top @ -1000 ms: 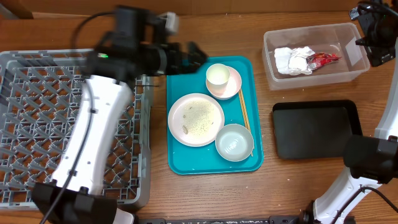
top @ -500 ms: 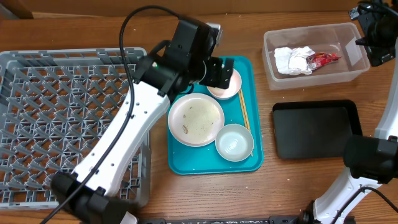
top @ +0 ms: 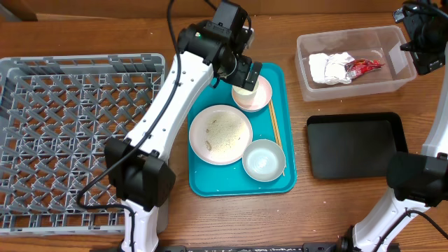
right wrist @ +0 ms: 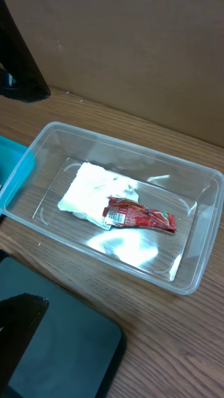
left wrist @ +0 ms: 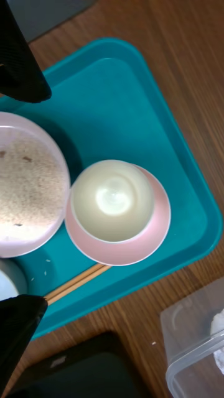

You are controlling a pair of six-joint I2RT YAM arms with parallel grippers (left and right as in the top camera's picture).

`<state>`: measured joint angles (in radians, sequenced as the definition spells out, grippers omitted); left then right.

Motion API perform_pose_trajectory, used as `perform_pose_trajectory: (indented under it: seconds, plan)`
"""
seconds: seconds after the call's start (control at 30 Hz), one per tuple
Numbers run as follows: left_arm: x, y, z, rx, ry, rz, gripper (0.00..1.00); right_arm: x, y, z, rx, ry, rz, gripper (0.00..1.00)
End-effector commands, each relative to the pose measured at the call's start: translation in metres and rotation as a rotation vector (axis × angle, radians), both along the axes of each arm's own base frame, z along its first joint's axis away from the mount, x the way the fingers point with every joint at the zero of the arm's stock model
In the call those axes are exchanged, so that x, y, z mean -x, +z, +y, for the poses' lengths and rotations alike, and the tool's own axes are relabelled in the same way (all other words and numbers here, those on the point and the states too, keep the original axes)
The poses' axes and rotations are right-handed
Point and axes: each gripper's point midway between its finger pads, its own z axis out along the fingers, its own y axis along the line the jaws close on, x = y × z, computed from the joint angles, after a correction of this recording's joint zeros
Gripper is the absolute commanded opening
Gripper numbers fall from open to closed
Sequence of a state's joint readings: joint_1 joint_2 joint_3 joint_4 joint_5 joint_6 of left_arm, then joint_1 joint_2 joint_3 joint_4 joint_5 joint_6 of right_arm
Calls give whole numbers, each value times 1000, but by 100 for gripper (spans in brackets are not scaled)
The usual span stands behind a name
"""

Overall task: Sort waste into correct bins and load items into the dishwasher
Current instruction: 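Move the left gripper to the pink cup on the saucer, then grasp the cup rim with the left gripper and lift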

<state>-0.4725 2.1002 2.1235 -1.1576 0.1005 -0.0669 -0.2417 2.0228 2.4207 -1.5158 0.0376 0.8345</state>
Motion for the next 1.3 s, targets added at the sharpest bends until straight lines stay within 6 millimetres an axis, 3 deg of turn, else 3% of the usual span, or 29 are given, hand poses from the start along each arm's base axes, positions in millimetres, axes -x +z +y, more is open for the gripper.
perform_pose_trajectory:
  seconds: [0.0, 0.2, 0.27, 0.5, 0.7, 0.93, 1.07, 1.17, 1.27]
  plan:
    - [-4, -5, -22, -19, -164, -51, 100, 0, 2, -3, 10, -6, -4, 100]
    - [-13, -37, -37, -102, -171, -71, 91, 0, 2, -3, 10, -6, -4, 100]
    - [-14, -48, -41, -119, -177, -64, 80, 0, 2, -3, 10, -6, -4, 100]
    - [-9, -87, -54, -148, -208, -6, 59, 0, 2, -3, 10, -6, -4, 100]
    - [-8, -87, -62, -150, -219, -22, 57, 0, 2, -3, 10, -6, -4, 100]
    - [-12, -89, -55, -186, -199, -34, 49, 0, 2, -3, 10, -6, -4, 100]
    - [-10, -96, -55, -193, -200, -18, 38, 0, 2, -3, 10, -6, -4, 100]
    - [-6, -103, -57, -193, -212, 1, 39, 0, 2, -3, 10, -6, -4, 100]
    - [-5, -105, -58, -194, -212, 5, 33, 0, 2, -3, 10, -6, -4, 100]
